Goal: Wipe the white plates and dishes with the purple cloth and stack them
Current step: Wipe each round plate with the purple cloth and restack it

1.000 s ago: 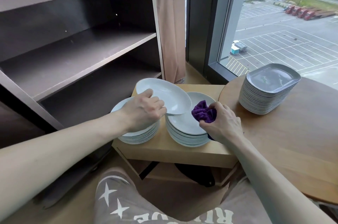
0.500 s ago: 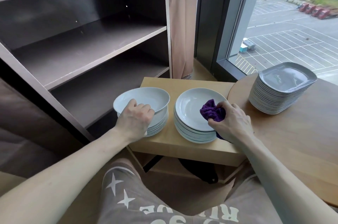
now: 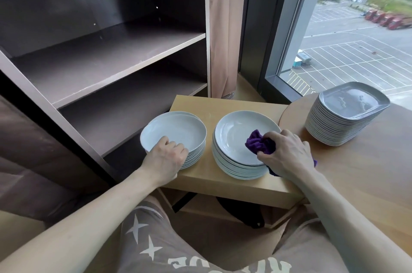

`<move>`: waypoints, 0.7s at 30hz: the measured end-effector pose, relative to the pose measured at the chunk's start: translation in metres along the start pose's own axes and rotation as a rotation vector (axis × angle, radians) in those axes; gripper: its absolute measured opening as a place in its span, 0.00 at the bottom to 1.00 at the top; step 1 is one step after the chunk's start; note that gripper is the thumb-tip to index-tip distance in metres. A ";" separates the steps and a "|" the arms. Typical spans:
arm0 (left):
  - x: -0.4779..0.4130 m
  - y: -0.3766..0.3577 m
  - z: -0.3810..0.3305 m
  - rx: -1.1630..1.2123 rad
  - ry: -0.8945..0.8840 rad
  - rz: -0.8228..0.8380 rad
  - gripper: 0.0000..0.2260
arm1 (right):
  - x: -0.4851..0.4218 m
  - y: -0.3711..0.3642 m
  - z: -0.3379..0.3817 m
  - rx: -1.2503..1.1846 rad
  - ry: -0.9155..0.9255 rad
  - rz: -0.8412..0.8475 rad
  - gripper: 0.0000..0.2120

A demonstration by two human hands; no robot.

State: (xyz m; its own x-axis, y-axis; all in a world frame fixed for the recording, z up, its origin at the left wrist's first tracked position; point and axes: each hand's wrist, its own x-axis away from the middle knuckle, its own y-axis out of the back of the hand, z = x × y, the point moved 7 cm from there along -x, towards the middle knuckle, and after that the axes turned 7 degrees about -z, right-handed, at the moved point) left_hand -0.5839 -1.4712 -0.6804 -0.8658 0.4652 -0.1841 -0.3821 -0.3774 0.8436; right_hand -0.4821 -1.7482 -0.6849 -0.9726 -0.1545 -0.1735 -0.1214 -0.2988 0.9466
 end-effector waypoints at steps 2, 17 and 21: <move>0.000 -0.004 -0.002 0.018 0.021 0.023 0.09 | -0.002 -0.001 0.002 0.067 0.028 0.006 0.21; -0.032 -0.052 -0.004 0.805 0.485 0.411 0.37 | -0.022 -0.016 0.032 0.182 0.247 0.280 0.22; -0.057 -0.053 -0.014 0.787 0.430 0.517 0.43 | -0.023 -0.021 0.037 0.137 0.290 0.337 0.21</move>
State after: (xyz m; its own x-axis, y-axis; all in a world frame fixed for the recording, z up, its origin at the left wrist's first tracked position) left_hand -0.5184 -1.4892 -0.7221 -0.9655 0.0117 0.2601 0.2545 0.2522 0.9336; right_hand -0.4648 -1.7031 -0.6907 -0.8690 -0.4847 0.0995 0.1481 -0.0629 0.9870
